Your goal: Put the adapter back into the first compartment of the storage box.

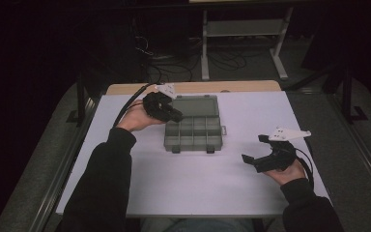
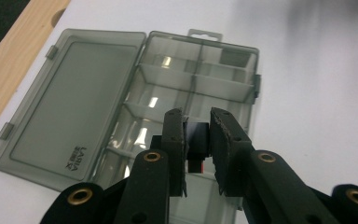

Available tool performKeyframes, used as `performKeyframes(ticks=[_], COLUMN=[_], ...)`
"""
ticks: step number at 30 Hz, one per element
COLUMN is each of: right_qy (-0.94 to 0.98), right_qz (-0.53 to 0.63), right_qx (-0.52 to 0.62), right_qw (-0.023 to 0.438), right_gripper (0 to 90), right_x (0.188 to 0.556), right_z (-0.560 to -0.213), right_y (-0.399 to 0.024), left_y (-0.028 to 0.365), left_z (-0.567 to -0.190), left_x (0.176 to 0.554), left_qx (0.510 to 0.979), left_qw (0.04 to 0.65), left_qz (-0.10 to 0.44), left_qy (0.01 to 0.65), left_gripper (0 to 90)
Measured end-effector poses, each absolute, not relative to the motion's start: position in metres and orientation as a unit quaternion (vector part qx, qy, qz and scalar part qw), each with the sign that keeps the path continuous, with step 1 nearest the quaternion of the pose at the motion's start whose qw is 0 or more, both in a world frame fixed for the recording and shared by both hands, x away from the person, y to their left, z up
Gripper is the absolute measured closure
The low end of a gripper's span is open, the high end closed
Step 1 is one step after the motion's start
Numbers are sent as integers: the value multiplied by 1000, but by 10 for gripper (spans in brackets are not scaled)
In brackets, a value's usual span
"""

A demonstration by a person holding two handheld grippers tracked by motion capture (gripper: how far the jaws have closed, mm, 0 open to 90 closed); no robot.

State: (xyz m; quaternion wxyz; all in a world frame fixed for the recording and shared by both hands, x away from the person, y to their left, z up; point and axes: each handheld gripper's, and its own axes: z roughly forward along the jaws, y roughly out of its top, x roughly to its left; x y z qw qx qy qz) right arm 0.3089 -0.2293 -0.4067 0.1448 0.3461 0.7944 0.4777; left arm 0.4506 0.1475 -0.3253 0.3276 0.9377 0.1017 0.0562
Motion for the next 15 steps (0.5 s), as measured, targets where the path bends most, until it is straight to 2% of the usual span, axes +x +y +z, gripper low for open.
performKeyframes(ticks=[15], right_qy=[798], right_qz=[472], right_qx=[346], right_qw=[143], right_gripper=[0], right_x=[308], right_z=[-408], right_y=[-228], left_y=[156], left_z=[-349], left_x=[476], left_qx=[939], left_qw=[311], left_qz=[51], left_qy=[140], left_gripper=[756])
